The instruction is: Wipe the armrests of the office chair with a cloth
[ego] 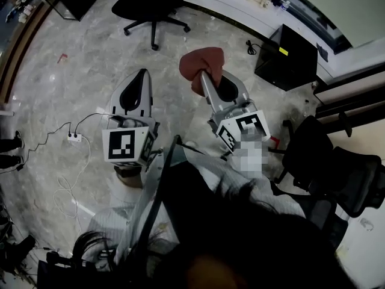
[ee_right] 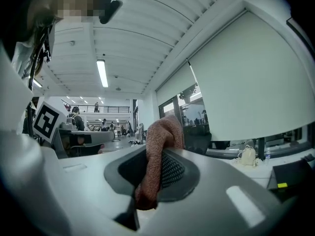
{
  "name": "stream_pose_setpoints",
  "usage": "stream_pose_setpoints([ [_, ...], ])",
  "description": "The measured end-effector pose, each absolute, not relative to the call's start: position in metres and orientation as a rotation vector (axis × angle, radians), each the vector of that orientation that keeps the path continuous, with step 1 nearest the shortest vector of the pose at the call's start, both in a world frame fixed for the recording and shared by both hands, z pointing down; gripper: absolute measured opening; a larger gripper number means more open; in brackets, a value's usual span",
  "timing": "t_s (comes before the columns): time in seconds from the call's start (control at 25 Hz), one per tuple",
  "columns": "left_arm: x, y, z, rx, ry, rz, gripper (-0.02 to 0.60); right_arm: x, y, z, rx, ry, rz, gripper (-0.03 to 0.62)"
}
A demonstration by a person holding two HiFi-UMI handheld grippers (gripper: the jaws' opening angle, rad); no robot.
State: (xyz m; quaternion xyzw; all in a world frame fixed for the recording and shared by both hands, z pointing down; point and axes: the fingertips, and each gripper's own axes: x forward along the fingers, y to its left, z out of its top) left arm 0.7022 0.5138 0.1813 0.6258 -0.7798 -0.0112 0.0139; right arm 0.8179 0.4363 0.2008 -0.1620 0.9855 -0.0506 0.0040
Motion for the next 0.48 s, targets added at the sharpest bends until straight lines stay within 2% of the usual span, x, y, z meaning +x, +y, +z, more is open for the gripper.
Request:
stream_pose_setpoints([
  [0.28,0.663,0.496,0.207,1.865,-2.461,0.010,0.003,0.779,0.413,0.229,-0.419,3.137,-0.198,0.040],
  [0.48,0.582,0.469,0.211,1.826,-2.481,0.044,0.003,0.697,0.381,0.240,-0.388,3.143,-0.210,0.040],
])
